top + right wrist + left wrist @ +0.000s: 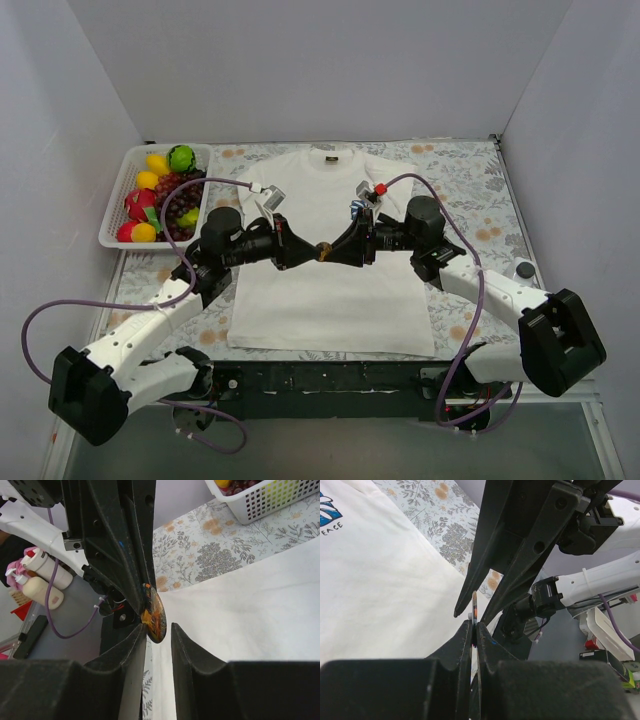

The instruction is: Pin the brooch onto the clothing

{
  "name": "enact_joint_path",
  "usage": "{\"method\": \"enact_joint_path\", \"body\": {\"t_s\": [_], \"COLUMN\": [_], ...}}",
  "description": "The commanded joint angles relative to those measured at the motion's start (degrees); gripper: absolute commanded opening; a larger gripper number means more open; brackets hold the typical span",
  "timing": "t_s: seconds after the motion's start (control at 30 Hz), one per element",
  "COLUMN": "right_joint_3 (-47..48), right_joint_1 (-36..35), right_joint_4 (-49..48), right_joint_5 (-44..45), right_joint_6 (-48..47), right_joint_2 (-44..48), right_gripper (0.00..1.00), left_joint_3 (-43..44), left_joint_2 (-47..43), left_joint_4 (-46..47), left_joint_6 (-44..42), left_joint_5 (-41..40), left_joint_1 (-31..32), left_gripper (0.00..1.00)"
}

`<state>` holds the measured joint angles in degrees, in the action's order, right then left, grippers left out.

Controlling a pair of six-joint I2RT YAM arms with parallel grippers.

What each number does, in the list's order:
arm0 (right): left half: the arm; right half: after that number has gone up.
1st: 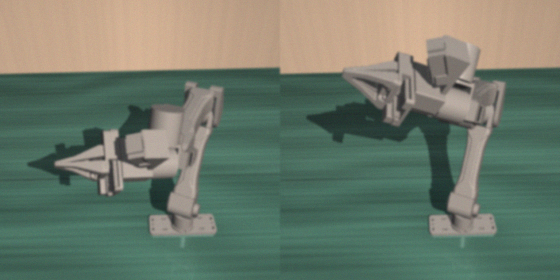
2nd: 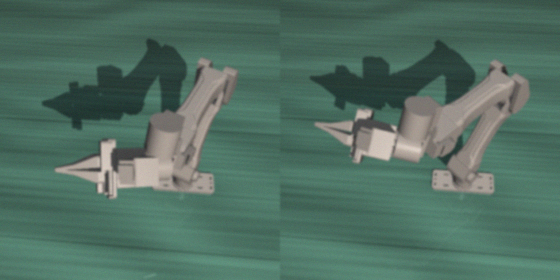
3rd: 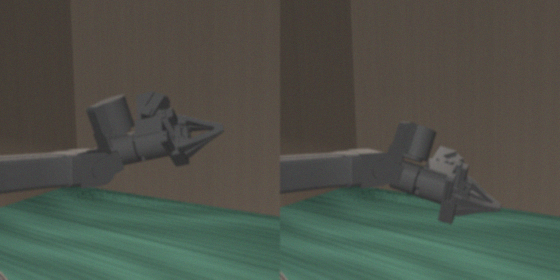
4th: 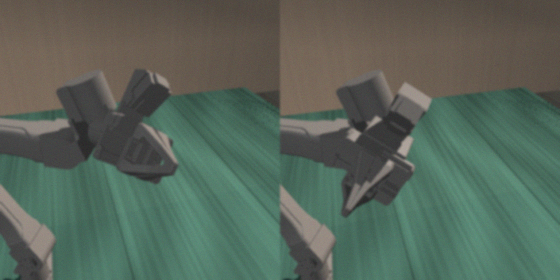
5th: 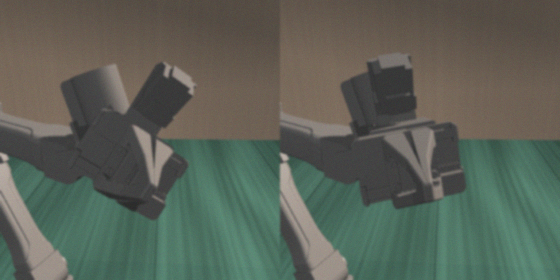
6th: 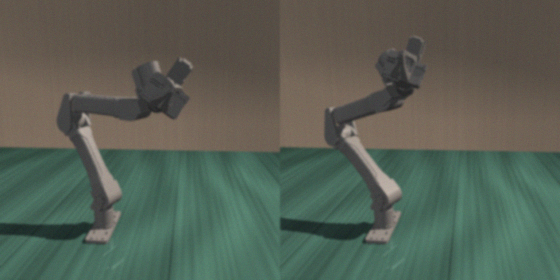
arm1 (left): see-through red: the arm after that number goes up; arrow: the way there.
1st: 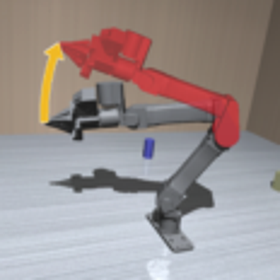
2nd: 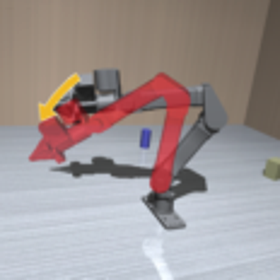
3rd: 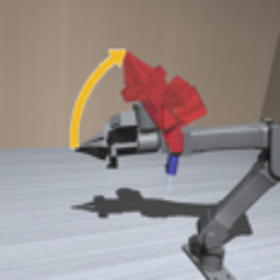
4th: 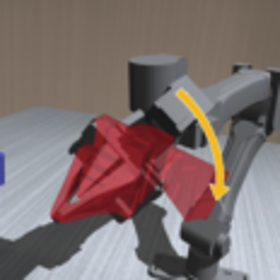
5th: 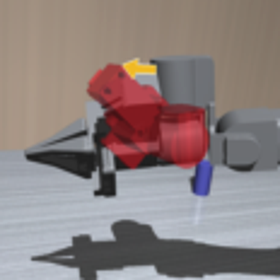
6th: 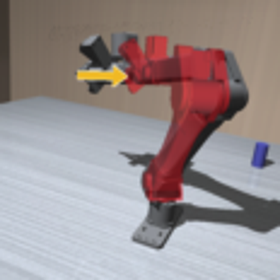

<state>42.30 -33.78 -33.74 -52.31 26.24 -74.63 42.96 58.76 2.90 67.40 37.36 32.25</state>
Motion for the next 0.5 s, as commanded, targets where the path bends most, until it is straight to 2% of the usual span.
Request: {"method": "enact_joint_path", "body": {"t_s": [0.0,0.13,0.23,0.27,0.3,0.37,0.47], "right_joint_3": [2.69,3.22,3.22,3.40,3.66,4.28,5.06], "right_joint_1": [-0.23,-0.23,-0.32,-0.23,-0.32,-0.32,-0.23], "right_joint_4": [-2.65,-3.88,-5.81,-5.99,-5.47,-4.15,-1.08], "right_joint_5": [-1.21,-1.91,-2.09,-2.44,-2.70,-2.88,-2.79], "right_joint_6": [-1.10,0.21,1.71,1.80,1.80,1.10,-0.92], "right_joint_2": [0.36,0.01,-0.16,-0.43,-0.86,-1.04,-0.96], "right_gripper": [0.34,0.35,0.31,0.25,0.12,0.01,0.01], "left_joint_3": [0.55,1.07,1.42,1.60,1.77,1.69,2.21], "left_joint_2": [0.39,1.70,1.97,1.97,1.88,1.27,0.39], "left_joint_4": [2.03,2.20,1.68,1.07,0.80,0.45,-0.95], "left_joint_6": [-0.25,-0.51,-1.12,-1.30,-1.48,-1.65,-1.74], "left_joint_5": [1.31,1.66,1.13,0.87,0.52,-0.45,-3.25], "left_joint_1": [0.01,-0.08,0.01,-0.08,-0.08,-0.08,-0.08], "left_gripper": [0.00,0.00,0.00,0.00,0.00,0.01,0.06]}}
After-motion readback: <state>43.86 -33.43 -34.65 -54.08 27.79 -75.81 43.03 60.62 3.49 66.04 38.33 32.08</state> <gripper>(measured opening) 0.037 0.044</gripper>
